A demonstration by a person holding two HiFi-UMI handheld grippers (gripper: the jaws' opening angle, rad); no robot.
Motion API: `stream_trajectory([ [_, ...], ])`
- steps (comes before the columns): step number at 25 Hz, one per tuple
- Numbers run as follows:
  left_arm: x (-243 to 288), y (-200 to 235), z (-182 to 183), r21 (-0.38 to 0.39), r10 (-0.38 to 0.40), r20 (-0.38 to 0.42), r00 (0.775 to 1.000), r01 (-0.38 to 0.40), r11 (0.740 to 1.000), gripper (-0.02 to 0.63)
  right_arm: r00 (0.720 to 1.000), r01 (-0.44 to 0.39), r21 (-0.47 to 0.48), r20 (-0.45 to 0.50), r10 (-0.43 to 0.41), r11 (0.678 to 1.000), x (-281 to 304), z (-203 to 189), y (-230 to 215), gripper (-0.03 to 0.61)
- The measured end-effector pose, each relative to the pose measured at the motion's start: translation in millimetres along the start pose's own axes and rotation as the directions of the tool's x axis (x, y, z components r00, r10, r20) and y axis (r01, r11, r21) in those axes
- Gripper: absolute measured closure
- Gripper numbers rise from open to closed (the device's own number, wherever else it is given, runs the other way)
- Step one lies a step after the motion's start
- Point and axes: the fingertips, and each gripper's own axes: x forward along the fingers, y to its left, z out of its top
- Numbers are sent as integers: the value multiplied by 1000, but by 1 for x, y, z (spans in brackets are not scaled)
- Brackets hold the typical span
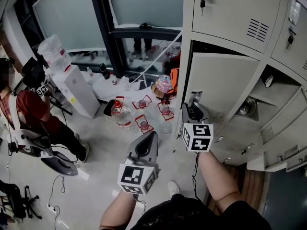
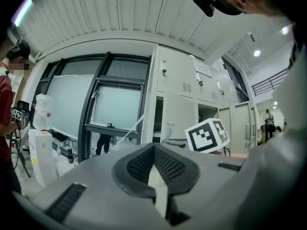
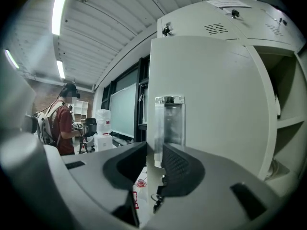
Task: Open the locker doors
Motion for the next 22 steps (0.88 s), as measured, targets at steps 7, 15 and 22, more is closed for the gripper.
stream_trajectory([
  [7, -24, -18, -5, -2, -29, -10, 1000, 29, 1000, 612, 999, -43, 9, 7, 43, 999, -33, -3, 6, 477],
  [15, -35, -38, -12, -9, -78, -18, 997, 78, 997, 612, 984, -175, -12, 33, 175, 985, -67, -7, 7, 477],
  [22, -35, -63, -10, 0, -137, -11, 990, 137, 991, 612, 968, -247, -26, 34, 248, 969, -95, -11, 5, 476],
])
